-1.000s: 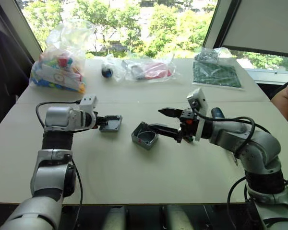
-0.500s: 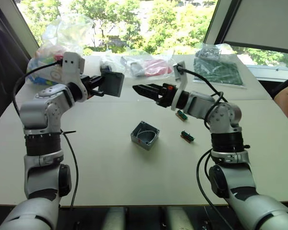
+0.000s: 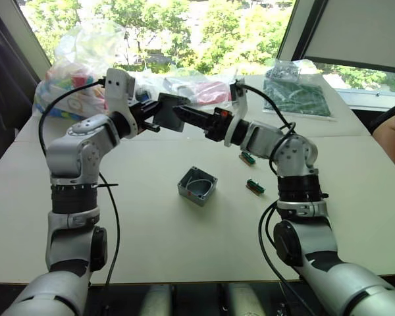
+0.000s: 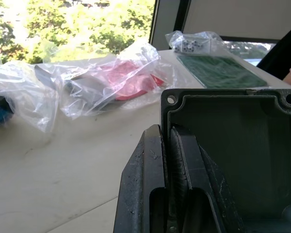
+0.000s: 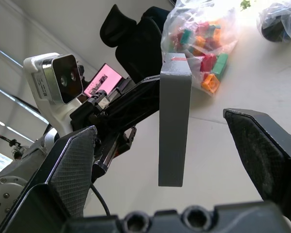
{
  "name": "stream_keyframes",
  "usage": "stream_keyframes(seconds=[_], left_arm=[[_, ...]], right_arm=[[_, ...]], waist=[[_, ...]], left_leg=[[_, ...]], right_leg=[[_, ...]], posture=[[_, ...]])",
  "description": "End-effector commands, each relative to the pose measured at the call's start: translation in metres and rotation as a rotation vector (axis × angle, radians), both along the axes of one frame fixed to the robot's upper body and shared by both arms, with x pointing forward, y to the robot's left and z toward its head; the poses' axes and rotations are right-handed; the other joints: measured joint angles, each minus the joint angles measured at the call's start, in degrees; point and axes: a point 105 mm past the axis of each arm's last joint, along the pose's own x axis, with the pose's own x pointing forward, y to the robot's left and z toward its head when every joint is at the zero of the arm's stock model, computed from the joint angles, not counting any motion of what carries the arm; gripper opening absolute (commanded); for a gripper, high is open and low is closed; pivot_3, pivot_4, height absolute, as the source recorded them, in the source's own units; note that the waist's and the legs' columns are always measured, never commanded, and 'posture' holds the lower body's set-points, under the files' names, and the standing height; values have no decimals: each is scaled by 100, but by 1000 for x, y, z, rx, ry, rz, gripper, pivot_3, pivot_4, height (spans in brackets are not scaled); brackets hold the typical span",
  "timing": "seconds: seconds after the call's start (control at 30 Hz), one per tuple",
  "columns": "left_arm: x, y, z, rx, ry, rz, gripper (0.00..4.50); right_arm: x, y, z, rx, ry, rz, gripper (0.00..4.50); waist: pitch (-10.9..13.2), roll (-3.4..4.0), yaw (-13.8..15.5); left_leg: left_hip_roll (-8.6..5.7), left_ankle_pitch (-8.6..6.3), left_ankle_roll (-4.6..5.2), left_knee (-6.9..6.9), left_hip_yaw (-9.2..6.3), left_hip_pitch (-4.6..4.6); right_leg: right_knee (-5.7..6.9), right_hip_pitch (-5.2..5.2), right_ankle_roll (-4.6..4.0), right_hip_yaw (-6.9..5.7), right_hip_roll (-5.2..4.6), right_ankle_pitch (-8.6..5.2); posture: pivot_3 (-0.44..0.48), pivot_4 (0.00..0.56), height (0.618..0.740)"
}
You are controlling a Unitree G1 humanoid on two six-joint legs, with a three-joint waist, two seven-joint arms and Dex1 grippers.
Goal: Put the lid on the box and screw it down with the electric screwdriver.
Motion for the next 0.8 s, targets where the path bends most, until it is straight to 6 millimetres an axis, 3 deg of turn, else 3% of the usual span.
stream_keyframes(seconds=[0.03, 0.07, 0.1, 0.2, 0.33, 0.47, 0.53, 0.67, 0.8], left_arm=[[-3, -4, 22, -22, -75, -19, 56], [-4, -4, 22, -23, -74, -21, 56], [-4, -5, 22, -25, -73, -24, 0], [-5, -5, 22, -29, -74, -29, 0], [-6, -7, 22, -33, -74, -41, 0], [-7, -7, 23, -35, -72, -51, 0], [-8, -8, 23, -36, -73, -60, 0], [-12, -11, 26, -52, -81, -90, 0], [-22, -14, 26, -113, -59, -180, 1403]], right_arm=[[-7, 2, 16, 25, -63, 22, 4500], [-6, 1, 16, 27, -63, 17, 4500], [-6, 1, 15, 29, -63, 13, 4050], [-6, 1, 14, 30, -67, 7, 3291], [-5, 1, 15, 42, -67, 1, 1994], [-6, 2, 14, 43, -65, 1, 414], [-8, 3, 13, 40, -67, 4, 205], [-10, 4, 12, 55, -59, 10, 205], [-13, 4, 16, 82, -60, 18, 205]], waist=[[0, 0, -5], [0, 0, -7], [0, 0, -14], [0, 0, -58], [0, 0, -88], [0, 1, -93], [1, 2, -105], [1, 2, -103], [1, 2, -105]], left_leg=[[0, 0, 0, 0, 0, 0], [0, 0, 0, 0, -1, 0], [0, 0, 0, 0, -1, 0], [0, 0, 0, 0, -1, 0], [0, 0, 0, 0, -2, 0], [0, 0, 0, 0, -2, 0], [-1, 0, 0, -1, -1, 0], [0, 0, 0, -1, -2, 1], [0, 0, 0, -1, -1, 0]], right_leg=[[0, 0, 0, 0, 0, 0], [0, 0, 0, 0, 0, 0], [0, 0, 0, 0, 1, 0], [0, 0, 0, 0, 1, 0], [0, 0, 0, 0, 0, 0], [0, 0, 0, 0, 0, 0], [0, 0, 0, 1, 0, 0], [0, 0, 0, 0, 1, 0], [0, 0, 0, 1, 1, 0]], posture=[[0, 150, 740], [0, 150, 740], [0, 150, 740], [0, 150, 740], [0, 150, 740], [0, 150, 740], [0, 150, 740], [0, 150, 740], [0, 150, 740]])
